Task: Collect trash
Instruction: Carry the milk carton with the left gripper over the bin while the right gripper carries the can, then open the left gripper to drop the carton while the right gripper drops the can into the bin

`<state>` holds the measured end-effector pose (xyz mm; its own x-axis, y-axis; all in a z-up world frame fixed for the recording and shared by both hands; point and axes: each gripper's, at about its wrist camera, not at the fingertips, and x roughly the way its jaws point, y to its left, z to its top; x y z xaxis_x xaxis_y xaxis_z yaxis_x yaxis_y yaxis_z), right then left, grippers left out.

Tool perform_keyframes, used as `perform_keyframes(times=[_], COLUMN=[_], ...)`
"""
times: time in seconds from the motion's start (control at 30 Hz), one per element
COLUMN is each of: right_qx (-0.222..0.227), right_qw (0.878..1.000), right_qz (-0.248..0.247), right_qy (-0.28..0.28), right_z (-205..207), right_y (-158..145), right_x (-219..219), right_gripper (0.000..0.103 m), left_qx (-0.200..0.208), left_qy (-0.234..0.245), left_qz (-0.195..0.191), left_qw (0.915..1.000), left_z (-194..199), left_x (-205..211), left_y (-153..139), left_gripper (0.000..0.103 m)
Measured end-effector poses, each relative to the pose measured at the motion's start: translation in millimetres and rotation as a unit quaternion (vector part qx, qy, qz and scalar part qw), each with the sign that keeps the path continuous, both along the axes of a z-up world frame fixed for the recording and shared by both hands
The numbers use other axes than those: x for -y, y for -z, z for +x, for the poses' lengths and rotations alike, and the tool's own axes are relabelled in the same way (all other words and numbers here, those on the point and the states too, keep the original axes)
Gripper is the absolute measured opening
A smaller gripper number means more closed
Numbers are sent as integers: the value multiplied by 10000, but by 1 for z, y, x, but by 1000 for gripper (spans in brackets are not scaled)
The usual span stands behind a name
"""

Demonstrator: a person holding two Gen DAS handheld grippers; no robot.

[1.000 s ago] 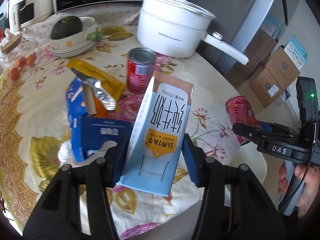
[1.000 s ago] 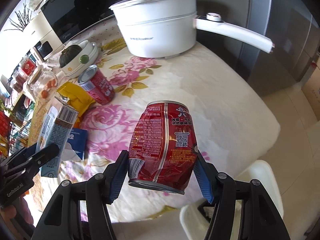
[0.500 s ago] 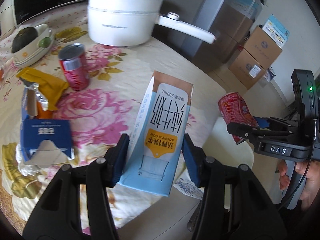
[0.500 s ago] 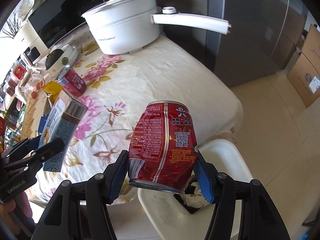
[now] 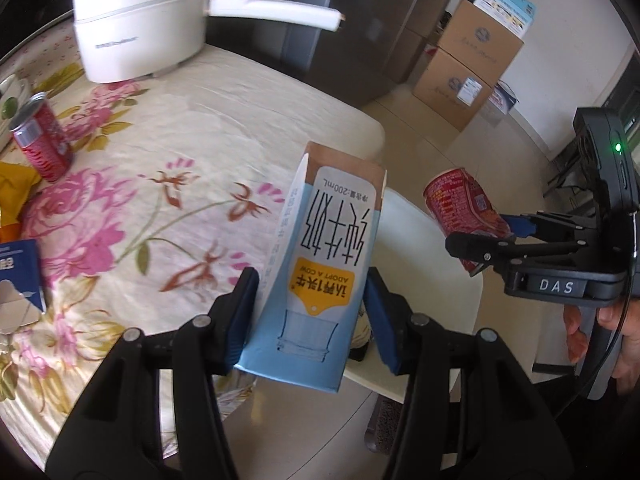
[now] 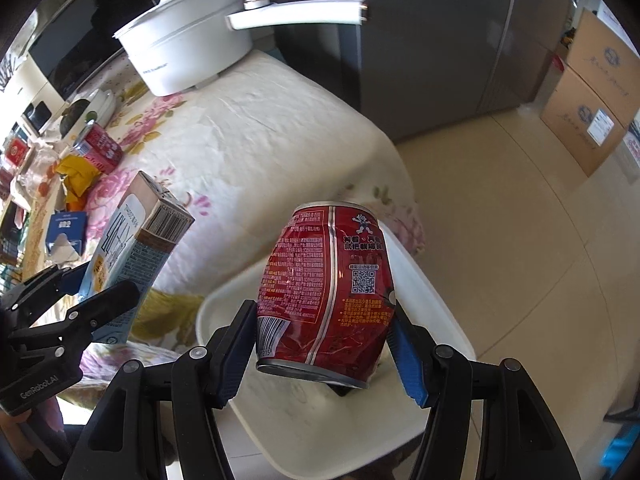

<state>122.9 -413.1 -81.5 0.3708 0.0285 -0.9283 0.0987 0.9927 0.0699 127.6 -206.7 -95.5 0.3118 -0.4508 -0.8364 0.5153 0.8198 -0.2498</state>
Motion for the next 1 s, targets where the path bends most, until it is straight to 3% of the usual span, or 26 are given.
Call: perform_keyframes(times=[0.37, 0.43, 0.47, 0.5, 0.67, 1.0], right_qx=[-168, -203, -217, -228, -236, -293], right_qw=[9996, 9994, 9994, 9993, 9993, 9993], right_qz=[-18, -38, -42, -41, -34, 37], right_qy=[245, 264, 272, 282, 284, 218], right_z=[-26, -27, -28, -29, -30, -27], right_y=[8, 9, 10, 10, 12, 14], right_x=[35, 36, 38, 40, 43, 33], right_gripper=[64, 64, 64, 64, 64, 64], left_qx=[106, 192, 222, 269, 457, 442], left_qy=[573, 609, 582, 551, 298, -335], left_qz=[251, 382, 452, 475, 636, 662], left_qw=[9980, 9972, 9970, 9970, 9965, 9963], left_z=[-24, -24, -23, -21, -13, -1], left_x=[50, 54, 54, 53, 36, -11], left_y=[27, 27, 27, 25, 18, 8], left_gripper=[57, 78, 94, 98, 99, 101])
